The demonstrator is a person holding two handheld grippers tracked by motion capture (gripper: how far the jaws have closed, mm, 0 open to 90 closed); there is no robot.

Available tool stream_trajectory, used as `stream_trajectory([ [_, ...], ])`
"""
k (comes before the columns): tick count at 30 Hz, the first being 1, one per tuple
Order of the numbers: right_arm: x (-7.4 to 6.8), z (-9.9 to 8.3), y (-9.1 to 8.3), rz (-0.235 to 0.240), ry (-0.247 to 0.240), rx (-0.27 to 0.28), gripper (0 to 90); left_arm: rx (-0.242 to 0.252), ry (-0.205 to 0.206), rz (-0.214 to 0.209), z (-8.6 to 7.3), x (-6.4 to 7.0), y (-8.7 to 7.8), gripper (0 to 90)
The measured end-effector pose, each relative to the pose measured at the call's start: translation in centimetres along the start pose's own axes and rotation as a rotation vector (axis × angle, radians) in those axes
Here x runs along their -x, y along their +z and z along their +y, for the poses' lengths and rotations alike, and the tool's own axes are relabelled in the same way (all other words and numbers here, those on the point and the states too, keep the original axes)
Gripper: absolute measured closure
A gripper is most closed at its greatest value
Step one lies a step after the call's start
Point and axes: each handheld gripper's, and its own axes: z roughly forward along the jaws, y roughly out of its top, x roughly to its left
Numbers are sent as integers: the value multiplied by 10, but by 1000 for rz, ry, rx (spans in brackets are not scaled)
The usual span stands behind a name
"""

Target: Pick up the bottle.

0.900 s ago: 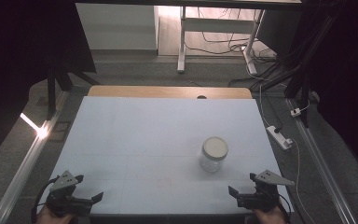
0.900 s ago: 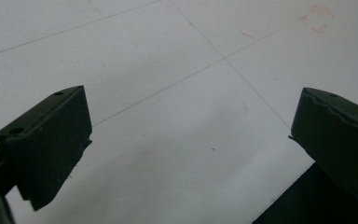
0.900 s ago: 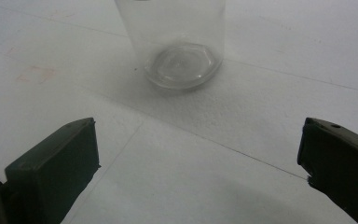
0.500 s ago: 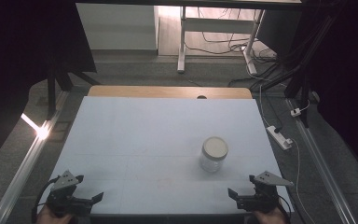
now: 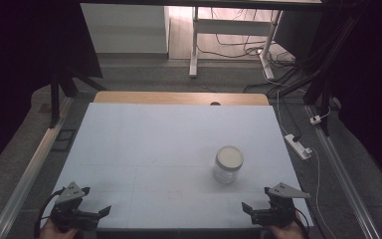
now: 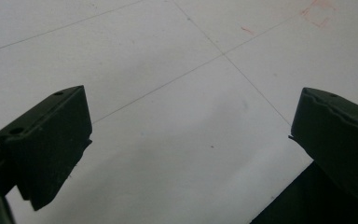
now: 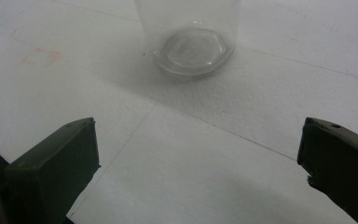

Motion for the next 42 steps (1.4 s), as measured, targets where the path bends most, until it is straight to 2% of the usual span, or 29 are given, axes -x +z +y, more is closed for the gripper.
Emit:
stream_trajectory([
  [11,-1,4,1,-3,-16,0,0,9,-1,-8,0,-1,-1,0],
  [21,-4,9,3,27,-54,19,0,16,-6,-13,-1,-1,-1,0],
  [29,-6,14,12,62,-68,4,0,15,-11,-13,-1,-1,-1,0],
  [35,-7,17,19,66,-90,-11,0,17,-12,-16,-1,-2,-2,0],
  [38,-7,19,22,73,-99,-2,0,18,-13,-16,-1,-2,-2,0],
  [42,-6,21,24,59,-108,23,0,19,-14,-17,-1,-2,-2,0],
])
